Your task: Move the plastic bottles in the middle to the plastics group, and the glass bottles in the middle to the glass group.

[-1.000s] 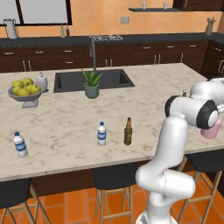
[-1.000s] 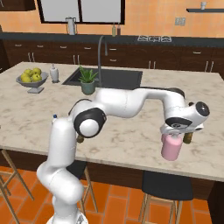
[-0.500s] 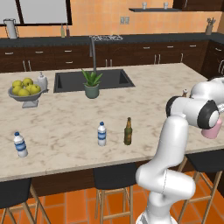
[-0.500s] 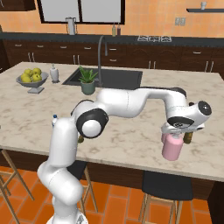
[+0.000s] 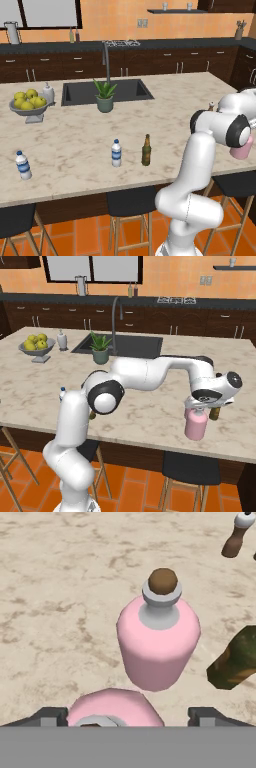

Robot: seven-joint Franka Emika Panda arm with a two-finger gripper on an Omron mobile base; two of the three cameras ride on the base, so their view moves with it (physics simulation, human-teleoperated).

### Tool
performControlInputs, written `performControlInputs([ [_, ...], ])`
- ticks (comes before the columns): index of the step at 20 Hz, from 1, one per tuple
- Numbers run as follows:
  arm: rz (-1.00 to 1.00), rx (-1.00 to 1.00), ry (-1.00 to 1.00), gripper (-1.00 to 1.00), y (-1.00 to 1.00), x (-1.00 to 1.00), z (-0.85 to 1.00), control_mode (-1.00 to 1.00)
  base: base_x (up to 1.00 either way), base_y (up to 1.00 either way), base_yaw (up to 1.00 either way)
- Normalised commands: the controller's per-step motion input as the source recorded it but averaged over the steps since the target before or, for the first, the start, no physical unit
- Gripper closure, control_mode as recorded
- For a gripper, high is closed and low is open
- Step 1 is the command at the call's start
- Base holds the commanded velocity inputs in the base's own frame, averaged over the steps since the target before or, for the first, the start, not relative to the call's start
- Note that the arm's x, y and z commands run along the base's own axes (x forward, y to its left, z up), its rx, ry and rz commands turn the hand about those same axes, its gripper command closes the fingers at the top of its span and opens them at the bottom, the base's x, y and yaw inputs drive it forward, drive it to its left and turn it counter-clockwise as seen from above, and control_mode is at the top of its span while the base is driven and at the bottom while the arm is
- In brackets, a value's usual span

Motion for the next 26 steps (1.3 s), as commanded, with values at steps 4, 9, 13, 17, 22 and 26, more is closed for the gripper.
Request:
performControlInputs([
  [4, 0.00, 0.00, 0.00, -1.00, 0.08, -0.01, 0.27, -1.00, 0.00, 0.00, 0.00],
  [9, 0.00, -0.06, 0.00, -1.00, 0.47, -0.11, 0.54, -1.00, 0.00, 0.00, 0.00],
  [13, 0.00, -0.13, 0.05, -1.00, 0.92, -0.01, 0.15, -1.00, 0.00, 0.00, 0.00],
  [17, 0.00, -0.15, 0.04, -1.00, 1.00, 0.00, 0.00, -1.00, 0.00, 0.00, 0.00],
  [22, 0.00, -0.12, 0.02, -1.00, 1.00, 0.00, 0.00, -1.00, 0.00, 0.00, 0.00],
  [26, 0.00, -0.06, 0.10, -1.00, 1.00, -0.01, 0.01, -1.00, 0.00, 0.00, 0.00],
])
